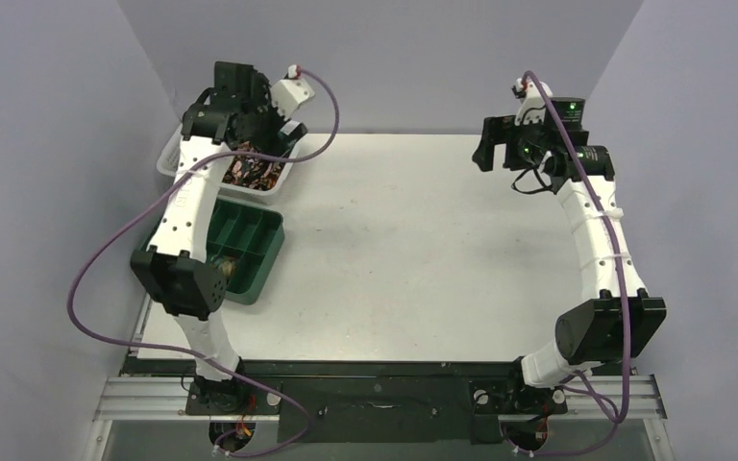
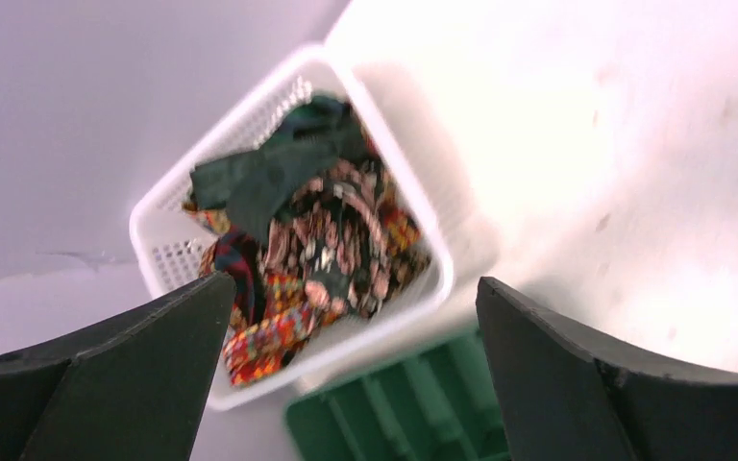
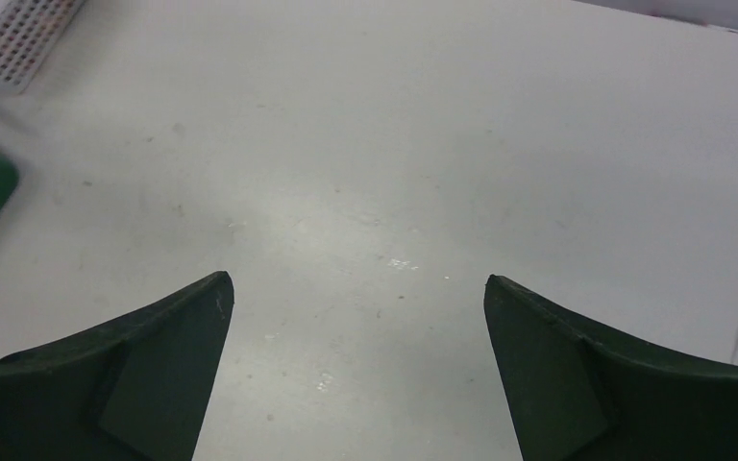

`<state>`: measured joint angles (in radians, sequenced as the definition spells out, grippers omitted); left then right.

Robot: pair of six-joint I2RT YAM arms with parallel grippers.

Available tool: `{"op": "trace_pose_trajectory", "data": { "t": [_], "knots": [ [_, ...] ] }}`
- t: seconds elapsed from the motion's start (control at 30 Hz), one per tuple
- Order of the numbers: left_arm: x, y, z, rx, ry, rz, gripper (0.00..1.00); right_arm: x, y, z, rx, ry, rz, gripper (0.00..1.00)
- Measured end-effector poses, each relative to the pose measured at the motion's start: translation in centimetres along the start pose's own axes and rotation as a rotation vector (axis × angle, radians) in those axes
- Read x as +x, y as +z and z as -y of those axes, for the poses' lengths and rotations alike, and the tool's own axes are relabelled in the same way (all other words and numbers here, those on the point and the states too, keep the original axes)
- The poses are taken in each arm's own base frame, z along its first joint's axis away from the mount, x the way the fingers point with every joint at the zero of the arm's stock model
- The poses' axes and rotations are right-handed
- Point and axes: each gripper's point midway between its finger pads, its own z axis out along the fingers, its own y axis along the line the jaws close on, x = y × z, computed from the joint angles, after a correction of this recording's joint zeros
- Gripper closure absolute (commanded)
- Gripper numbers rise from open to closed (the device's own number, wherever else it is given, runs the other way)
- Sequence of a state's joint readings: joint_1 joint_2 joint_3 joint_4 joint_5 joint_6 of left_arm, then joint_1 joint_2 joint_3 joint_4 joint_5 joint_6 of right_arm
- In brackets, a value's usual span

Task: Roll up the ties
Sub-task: Reset both arms

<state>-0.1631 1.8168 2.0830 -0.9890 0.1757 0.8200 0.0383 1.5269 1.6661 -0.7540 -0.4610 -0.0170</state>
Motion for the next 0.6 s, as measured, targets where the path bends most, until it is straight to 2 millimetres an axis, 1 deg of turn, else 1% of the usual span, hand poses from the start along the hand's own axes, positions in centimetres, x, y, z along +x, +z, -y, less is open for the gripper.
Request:
{"op": "trace_pose_trajectory", "data": {
  "t": [0.03, 0.1, 0.13, 0.17, 0.2, 0.23, 0.3, 0.37, 0.43, 0.47, 0.53, 0.6],
  "knots": [
    [-1.4, 0.3, -0.4, -0.03, -0.053, 0.019, 0.03, -0.4, -0.2, 1.0, 0.045, 0.013, 0.015, 0.0],
    [-4.3, 1.5, -0.2, -0.062, -0.146, 0.056, 0.03, -0.8, -0.8, 3.5, 0.134, 0.055, 0.036, 0.0],
    [-5.6, 2.1, 0.3, -0.063, -0.188, 0.072, 0.03, -0.7, -1.1, 4.9, 0.169, 0.084, 0.043, 0.02],
    [-6.5, 2.8, 0.9, -0.058, -0.219, 0.081, 0.03, -0.5, -1.5, 6.4, 0.203, 0.113, 0.048, 0.03],
    [-7.4, 3.5, 1.9, -0.042, -0.269, 0.089, 0.03, -0.2, -1.8, 7.5, 0.227, 0.136, 0.05, 0.04],
    [-8.0, 4.3, 3.0, -0.021, -0.314, 0.091, 0.03, 0.5, -2.1, 9.1, 0.259, 0.168, 0.049, 0.05],
    [-8.6, 5.6, 5.5, 0.033, -0.404, 0.077, 0.03, 3.0, -2.4, 11.6, 0.315, 0.225, 0.014, 0.06],
    [-8.1, 6.7, 7.5, 0.074, -0.494, 0.048, 0.03, 6.5, -2.4, 13.1, 0.362, 0.272, -0.052, 0.07],
    [-7.0, 8.0, 8.8, 0.093, -0.571, 0.011, 0.03, 9.6, -2.2, 13.2, 0.379, 0.294, -0.117, 0.07],
    [-5.9, 8.8, 9.6, 0.099, -0.612, -0.018, 0.03, 11.0, -2.2, 13.0, 0.382, 0.299, -0.145, 0.07],
    [-3.3, 10.5, 11.3, 0.107, -0.686, -0.096, 0.03, 13.1, -2.4, 12.4, 0.388, 0.301, -0.185, 0.07],
    [-1.2, 11.6, 12.7, 0.109, -0.73, -0.156, 0.03, 14.1, -3.1, 11.9, 0.395, 0.299, -0.195, 0.07]
  ]
}}
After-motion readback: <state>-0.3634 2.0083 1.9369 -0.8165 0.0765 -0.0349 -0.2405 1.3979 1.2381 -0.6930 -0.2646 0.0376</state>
